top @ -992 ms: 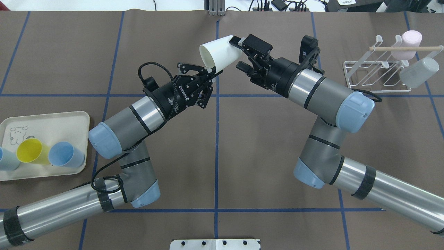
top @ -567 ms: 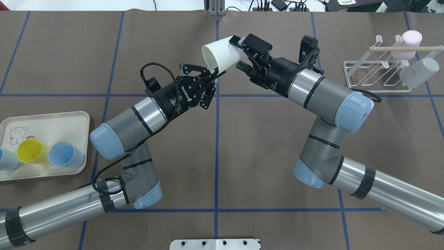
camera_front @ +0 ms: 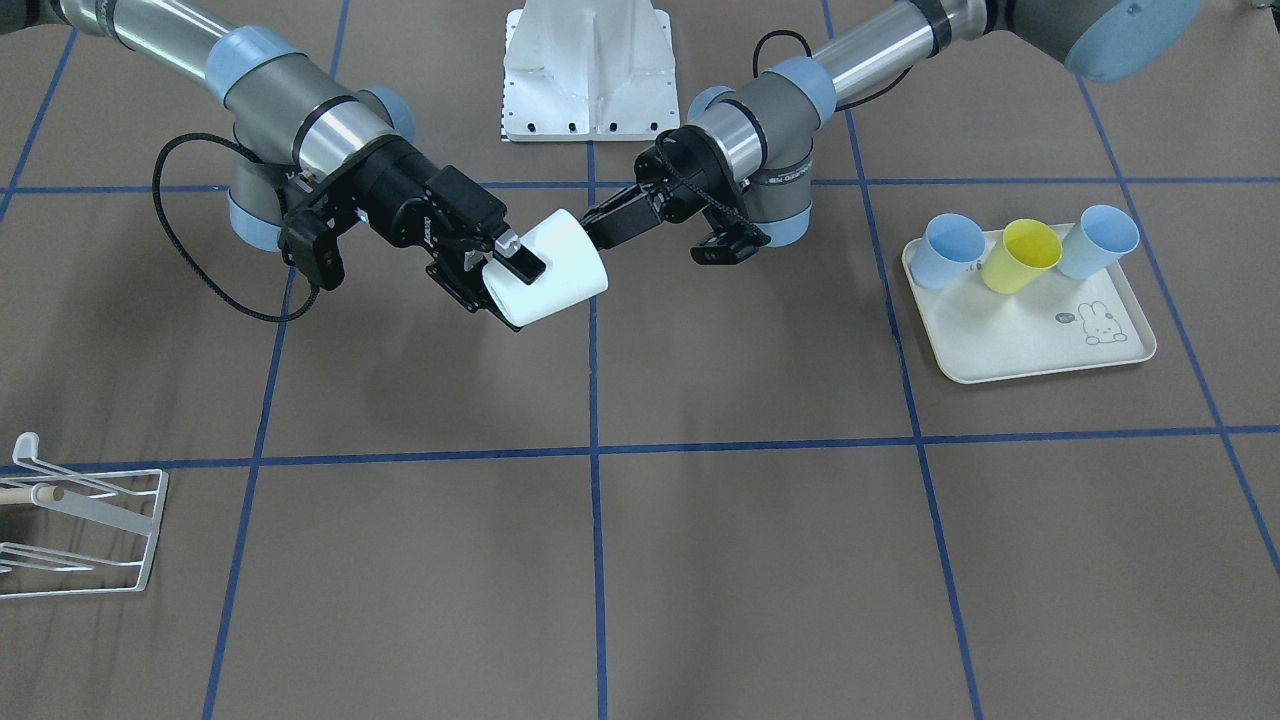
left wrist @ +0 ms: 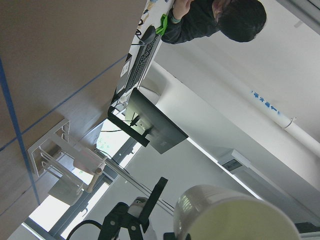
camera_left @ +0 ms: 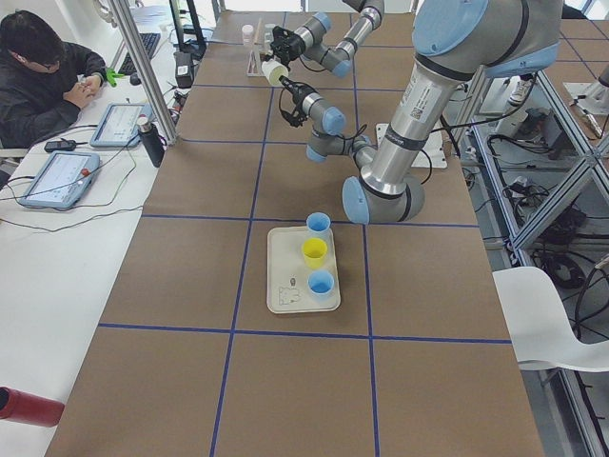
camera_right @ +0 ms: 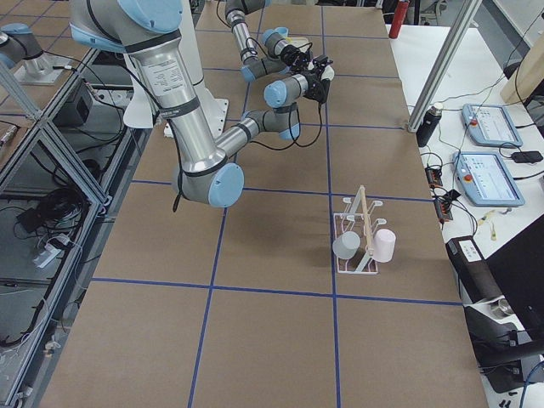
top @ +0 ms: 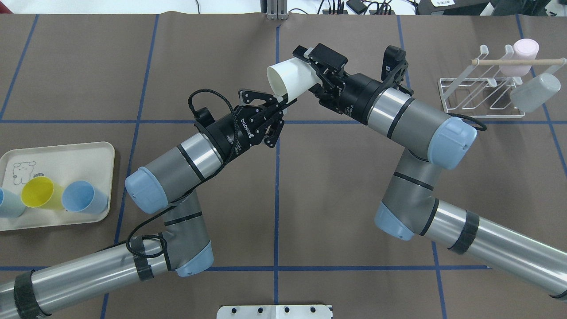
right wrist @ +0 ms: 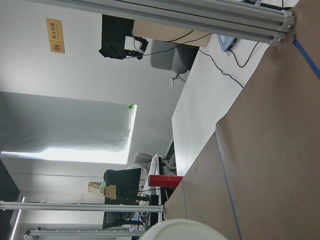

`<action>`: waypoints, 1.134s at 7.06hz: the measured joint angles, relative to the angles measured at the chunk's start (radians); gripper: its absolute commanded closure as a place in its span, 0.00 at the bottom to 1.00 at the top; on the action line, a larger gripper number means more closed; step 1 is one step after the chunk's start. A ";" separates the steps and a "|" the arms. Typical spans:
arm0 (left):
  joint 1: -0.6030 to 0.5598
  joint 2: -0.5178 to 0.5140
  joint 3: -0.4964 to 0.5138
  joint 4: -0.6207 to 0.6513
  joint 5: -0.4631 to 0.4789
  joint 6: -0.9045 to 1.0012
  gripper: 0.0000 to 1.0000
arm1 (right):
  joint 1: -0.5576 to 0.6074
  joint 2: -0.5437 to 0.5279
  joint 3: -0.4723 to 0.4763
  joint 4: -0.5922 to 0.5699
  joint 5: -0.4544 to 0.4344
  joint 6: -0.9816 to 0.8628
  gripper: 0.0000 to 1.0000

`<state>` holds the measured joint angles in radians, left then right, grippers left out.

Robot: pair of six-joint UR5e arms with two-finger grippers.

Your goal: Transfer IKEA cup to right arm and place on rack

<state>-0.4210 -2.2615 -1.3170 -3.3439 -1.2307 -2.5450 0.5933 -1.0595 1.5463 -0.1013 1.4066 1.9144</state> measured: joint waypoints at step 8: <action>0.034 -0.012 0.002 0.000 0.044 0.004 0.00 | -0.001 -0.001 0.000 0.001 0.000 -0.001 1.00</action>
<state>-0.3869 -2.2736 -1.3150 -3.3437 -1.1863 -2.5409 0.5922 -1.0602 1.5459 -0.1007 1.4066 1.9130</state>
